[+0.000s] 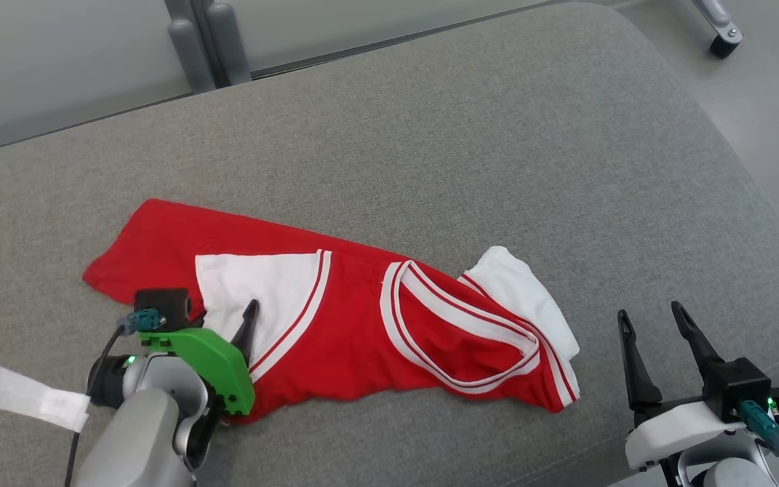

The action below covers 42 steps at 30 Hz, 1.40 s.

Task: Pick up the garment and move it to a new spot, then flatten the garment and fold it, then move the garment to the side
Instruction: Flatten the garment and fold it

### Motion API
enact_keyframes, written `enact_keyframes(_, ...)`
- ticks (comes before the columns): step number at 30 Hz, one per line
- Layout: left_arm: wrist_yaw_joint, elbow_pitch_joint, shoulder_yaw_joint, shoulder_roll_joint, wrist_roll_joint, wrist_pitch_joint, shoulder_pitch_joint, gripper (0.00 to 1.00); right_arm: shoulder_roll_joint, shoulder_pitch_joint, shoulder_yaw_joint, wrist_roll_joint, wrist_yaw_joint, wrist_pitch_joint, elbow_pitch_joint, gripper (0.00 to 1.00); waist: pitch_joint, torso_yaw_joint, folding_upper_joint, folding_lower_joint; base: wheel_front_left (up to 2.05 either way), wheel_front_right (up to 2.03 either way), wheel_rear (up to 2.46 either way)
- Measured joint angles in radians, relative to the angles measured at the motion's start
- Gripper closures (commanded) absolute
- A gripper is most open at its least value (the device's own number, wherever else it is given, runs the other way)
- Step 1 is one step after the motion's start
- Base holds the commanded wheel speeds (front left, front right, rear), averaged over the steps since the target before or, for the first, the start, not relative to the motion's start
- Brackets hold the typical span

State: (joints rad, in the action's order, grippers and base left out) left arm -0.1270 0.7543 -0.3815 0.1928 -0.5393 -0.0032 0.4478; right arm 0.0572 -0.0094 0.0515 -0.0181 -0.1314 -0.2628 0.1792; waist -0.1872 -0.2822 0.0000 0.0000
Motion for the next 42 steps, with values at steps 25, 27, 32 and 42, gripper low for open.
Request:
enact_keyframes(25, 0.044, -0.218, -0.102, 0.034, -0.072, 0.066, -0.018, 0.58, -0.006, -0.010, 0.005, 0.007, 0.000, 0.000, 0.012, 0.00, 0.012, 0.027, 0.0000, 0.0000, 0.00, 0.00, 0.00)
enact_keyframes(27, 0.050, -0.231, -0.105, 0.035, -0.067, 0.063, -0.024, 0.57, -0.006, -0.010, 0.006, 0.008, 0.000, 0.000, 0.012, 0.00, 0.010, 0.029, 0.0000, 0.0000, 0.00, 0.00, 0.00)
enact_keyframes(32, 0.075, -0.287, -0.109, 0.041, -0.060, 0.054, -0.043, 0.56, -0.006, -0.010, 0.009, 0.011, 0.000, 0.000, 0.015, 0.00, 0.007, 0.034, 0.0000, 0.0000, 0.00, 0.00, 0.00)
enact_keyframes(42, 0.102, -0.392, -0.129, 0.051, -0.052, 0.077, -0.085, 0.89, -0.006, -0.009, 0.009, 0.016, 0.000, 0.000, 0.017, 0.00, 0.012, 0.043, 0.0000, 0.0000, 0.00, 0.00, 0.00)
